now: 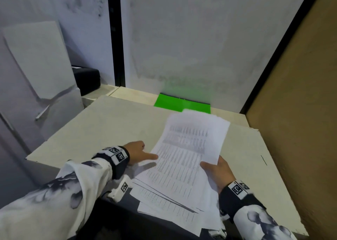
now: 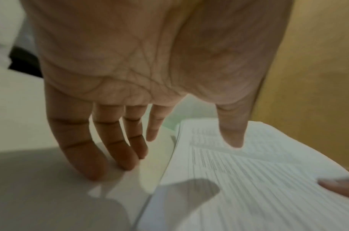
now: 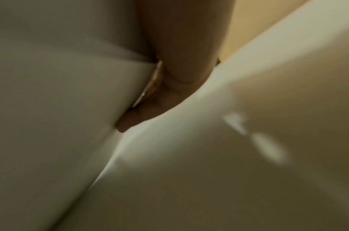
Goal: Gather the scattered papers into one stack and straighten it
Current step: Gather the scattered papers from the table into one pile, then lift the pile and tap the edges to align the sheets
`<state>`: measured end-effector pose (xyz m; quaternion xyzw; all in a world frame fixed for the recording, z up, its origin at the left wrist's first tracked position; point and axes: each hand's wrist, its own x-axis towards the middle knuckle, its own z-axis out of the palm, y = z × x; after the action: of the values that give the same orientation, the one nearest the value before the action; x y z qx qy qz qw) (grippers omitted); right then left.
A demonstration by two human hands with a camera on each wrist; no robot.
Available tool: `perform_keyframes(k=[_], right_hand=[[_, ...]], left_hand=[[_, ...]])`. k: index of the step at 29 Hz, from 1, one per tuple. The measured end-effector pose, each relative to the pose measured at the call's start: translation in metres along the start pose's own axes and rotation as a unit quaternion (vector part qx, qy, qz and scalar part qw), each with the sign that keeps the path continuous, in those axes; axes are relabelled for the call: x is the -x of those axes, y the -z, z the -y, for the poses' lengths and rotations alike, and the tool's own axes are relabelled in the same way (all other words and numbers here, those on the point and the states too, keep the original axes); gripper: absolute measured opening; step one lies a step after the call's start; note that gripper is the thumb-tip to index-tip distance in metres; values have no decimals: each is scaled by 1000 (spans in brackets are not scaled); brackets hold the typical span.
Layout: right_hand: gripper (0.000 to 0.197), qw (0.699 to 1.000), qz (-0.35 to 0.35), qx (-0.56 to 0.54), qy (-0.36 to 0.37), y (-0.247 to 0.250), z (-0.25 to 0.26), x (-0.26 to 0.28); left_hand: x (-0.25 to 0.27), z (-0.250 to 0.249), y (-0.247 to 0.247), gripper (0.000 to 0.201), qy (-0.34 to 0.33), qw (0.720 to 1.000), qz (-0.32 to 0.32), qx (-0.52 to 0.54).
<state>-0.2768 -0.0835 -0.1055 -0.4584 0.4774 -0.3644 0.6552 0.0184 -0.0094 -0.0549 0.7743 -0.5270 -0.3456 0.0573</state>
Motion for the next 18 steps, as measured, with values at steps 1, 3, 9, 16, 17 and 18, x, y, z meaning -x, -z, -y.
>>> perform_keyframes(k=[1, 3, 9, 16, 17, 18], right_hand=[[53, 1000, 11, 7, 19, -2, 8, 3], [48, 998, 38, 9, 57, -10, 32, 14], [42, 963, 55, 97, 246, -45, 111, 34], [38, 957, 4, 53, 286, -70, 123, 31], [32, 958, 2, 52, 282, -74, 121, 32], [29, 959, 4, 51, 277, -78, 118, 33]], left_hand=[[-2, -1, 6, 100, 2, 998, 3, 66], [1, -6, 18, 96, -40, 973, -3, 229], [22, -44, 82, 42, -239, 854, -178, 426], [37, -56, 92, 44, -275, 809, -318, 411], [37, -57, 88, 43, -276, 804, -329, 412], [38, -58, 83, 42, -279, 798, -337, 415]])
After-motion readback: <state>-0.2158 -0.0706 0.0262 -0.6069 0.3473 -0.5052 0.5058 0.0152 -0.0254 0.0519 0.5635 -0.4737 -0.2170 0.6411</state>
